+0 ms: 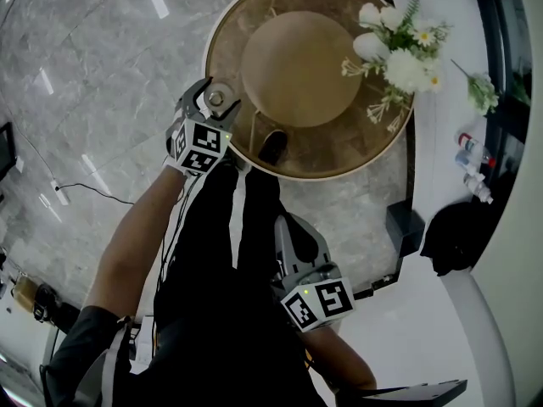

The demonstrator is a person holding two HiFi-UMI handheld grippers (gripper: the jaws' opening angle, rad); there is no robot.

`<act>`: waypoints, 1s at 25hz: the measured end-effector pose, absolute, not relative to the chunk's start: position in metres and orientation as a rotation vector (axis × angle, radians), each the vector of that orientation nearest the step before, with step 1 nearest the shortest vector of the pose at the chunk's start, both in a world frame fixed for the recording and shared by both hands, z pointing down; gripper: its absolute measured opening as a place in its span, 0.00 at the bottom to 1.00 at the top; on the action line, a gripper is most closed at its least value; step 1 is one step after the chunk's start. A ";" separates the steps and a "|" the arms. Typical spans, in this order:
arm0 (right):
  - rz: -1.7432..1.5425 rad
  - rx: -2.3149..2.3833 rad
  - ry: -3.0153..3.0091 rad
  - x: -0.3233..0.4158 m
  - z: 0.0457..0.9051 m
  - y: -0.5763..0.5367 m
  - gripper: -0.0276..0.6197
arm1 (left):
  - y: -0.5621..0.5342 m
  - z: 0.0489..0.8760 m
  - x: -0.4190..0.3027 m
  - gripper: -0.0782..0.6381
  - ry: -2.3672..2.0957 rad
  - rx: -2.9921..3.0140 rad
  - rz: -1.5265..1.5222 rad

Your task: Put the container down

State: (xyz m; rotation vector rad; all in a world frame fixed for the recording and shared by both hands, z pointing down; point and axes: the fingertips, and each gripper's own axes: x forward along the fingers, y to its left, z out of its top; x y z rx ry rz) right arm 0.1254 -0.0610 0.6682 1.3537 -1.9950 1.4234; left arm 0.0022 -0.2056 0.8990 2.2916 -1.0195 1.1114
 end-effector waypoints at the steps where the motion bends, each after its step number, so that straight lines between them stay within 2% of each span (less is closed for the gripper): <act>1: 1.425 1.353 -1.993 0.125 0.669 -0.061 0.05 | -0.207 0.900 0.002 0.58 -1.022 2.290 1.110; 25: 1.459 1.342 -1.975 0.134 0.684 -0.054 0.05 | -0.208 0.919 0.015 0.58 -1.028 2.282 1.061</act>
